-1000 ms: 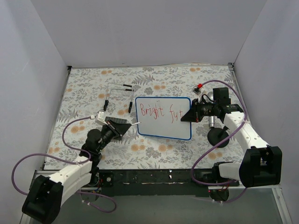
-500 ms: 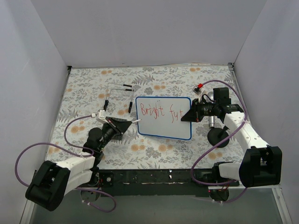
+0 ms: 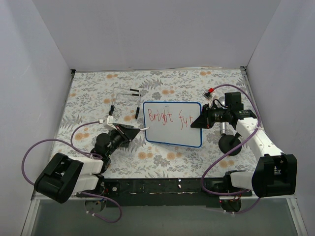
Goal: Write a sentence on the whiteboard
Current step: Write with the whiteboard marker without the cap on the whiteboard.
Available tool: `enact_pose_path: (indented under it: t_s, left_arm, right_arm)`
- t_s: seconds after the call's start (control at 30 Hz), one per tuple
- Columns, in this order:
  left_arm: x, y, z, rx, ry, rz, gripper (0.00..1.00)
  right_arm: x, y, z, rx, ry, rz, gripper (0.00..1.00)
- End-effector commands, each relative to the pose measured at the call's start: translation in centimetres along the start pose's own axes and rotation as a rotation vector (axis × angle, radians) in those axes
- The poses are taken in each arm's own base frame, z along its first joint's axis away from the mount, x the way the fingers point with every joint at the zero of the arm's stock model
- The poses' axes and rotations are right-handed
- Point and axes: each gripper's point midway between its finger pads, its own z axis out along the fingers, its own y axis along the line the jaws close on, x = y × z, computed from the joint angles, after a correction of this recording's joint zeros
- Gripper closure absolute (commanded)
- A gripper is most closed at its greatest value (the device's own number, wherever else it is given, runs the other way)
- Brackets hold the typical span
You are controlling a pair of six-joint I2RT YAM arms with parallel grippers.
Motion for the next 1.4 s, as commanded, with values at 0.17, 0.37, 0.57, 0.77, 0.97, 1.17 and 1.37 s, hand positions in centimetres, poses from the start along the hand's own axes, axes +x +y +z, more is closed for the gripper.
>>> enact_pose_path:
  t_s: [0.17,0.37,0.57,0.77,0.97,1.17,1.37]
  left_arm:
    - [1.6,1.7,-1.1,-0.021,0.031,0.017,1.0]
    - [1.7,1.7,-1.0,-0.018,0.037,0.018,1.0]
    - [2.0,2.0,-0.8,-0.021,0.048,0.02,1.0]
    - [2.5,2.4,-0.9,-0.035,0.071,0.014,1.0]
    - [3.4,3.0,-1.3,-0.06,0.112,0.014,1.0]
    - [4.3,3.4,-1.6,-0.072,0.156,0.004,1.0]
    - [4.5,2.7,-1.6,-0.036,0.171,-0.007,1.0]
  right_arm:
    - [-1.1,0.5,-0.1,-0.035,-0.04,-0.056,0.99]
    - [-1.1,0.4,-0.1,-0.034,-0.041,-0.056,0.99]
    - [-1.1,0.4,-0.1,-0.033,-0.04,-0.053,0.99]
    - [-1.2,0.4,-0.1,-0.032,-0.041,-0.058,0.99]
    - [-1.2,0.4,-0.1,-0.034,-0.041,-0.056,0.99]
    - [-1.2,0.5,-0.1,-0.035,-0.042,-0.057,0.99]
    - [-1.2,0.5,-0.1,-0.035,-0.042,-0.056,0.99]
